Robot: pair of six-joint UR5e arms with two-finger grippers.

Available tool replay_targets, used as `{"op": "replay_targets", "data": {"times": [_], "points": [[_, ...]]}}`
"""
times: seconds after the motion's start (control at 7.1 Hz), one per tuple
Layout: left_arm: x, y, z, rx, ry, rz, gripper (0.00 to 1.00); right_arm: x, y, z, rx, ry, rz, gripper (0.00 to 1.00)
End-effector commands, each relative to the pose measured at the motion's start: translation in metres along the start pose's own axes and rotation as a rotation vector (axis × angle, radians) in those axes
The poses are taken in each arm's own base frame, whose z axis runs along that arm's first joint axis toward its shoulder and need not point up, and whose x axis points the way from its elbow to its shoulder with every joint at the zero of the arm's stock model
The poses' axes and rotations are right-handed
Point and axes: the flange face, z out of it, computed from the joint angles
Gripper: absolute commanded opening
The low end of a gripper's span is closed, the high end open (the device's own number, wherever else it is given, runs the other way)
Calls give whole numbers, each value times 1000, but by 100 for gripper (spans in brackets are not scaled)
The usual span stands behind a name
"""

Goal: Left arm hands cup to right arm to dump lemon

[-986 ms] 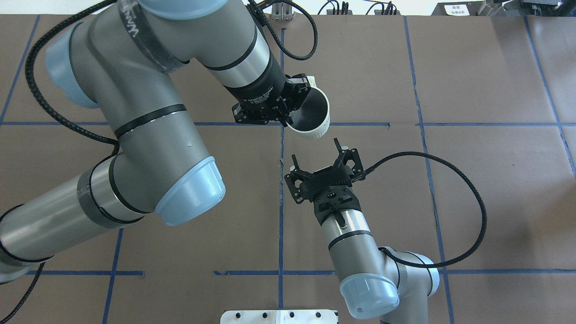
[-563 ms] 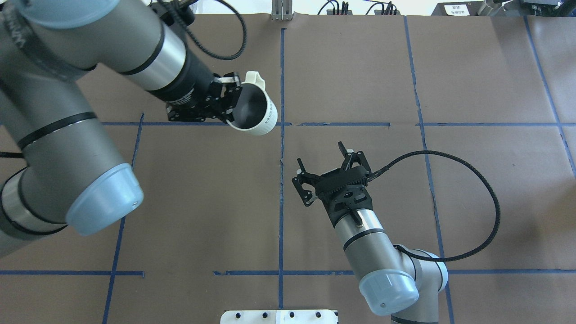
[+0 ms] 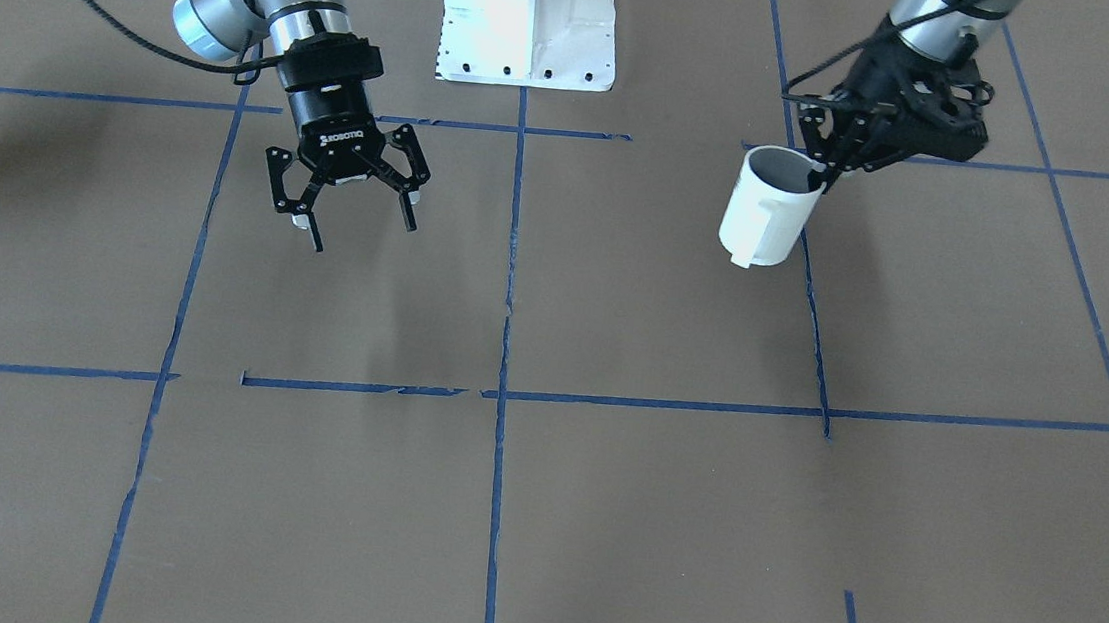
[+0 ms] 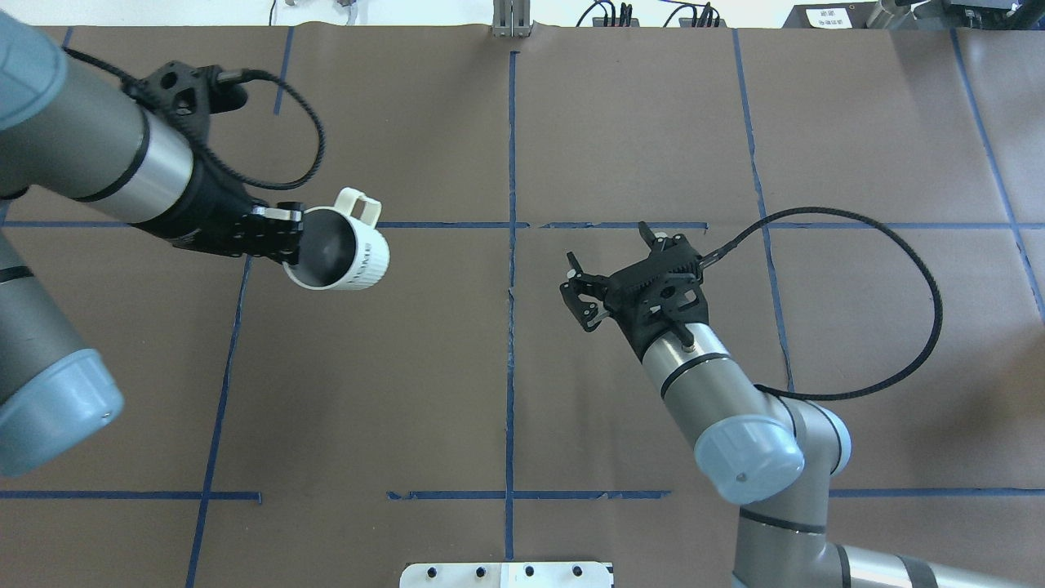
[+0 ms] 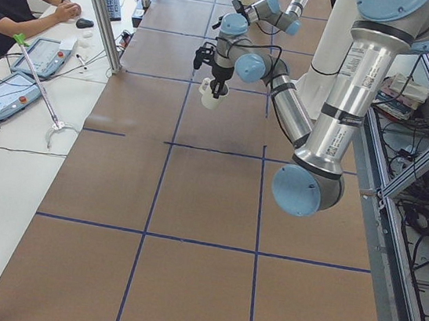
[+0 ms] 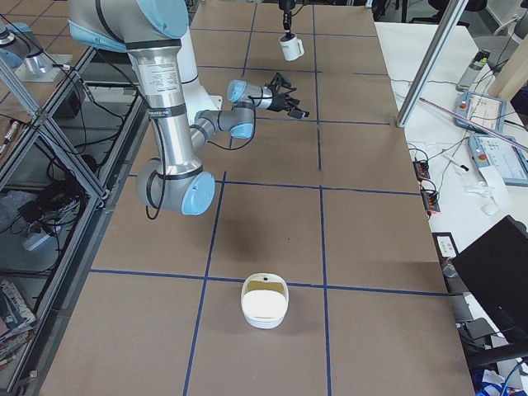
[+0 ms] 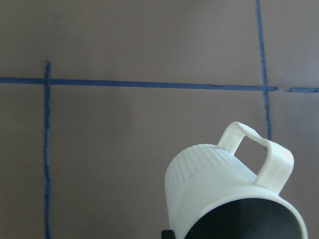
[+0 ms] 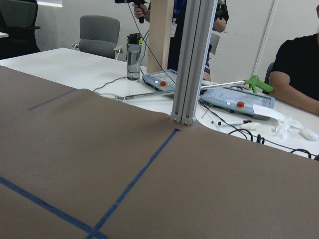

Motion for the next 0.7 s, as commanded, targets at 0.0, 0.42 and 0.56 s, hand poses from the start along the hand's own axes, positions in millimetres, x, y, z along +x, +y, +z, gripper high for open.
{"op": "replay_targets", "data": {"times": [0.0,0.42,0.56], "points": [[-98,2,11,-68,-35,52,0,105,-33,14,-171,-53,16,100],[-186,21,42,-190,-54,-19,0,243,-94,-3,-429,-132,139,100],[-204,20,61,-224,-75,-67,0,267,-101,-12,-471,-138,175,100]]}}
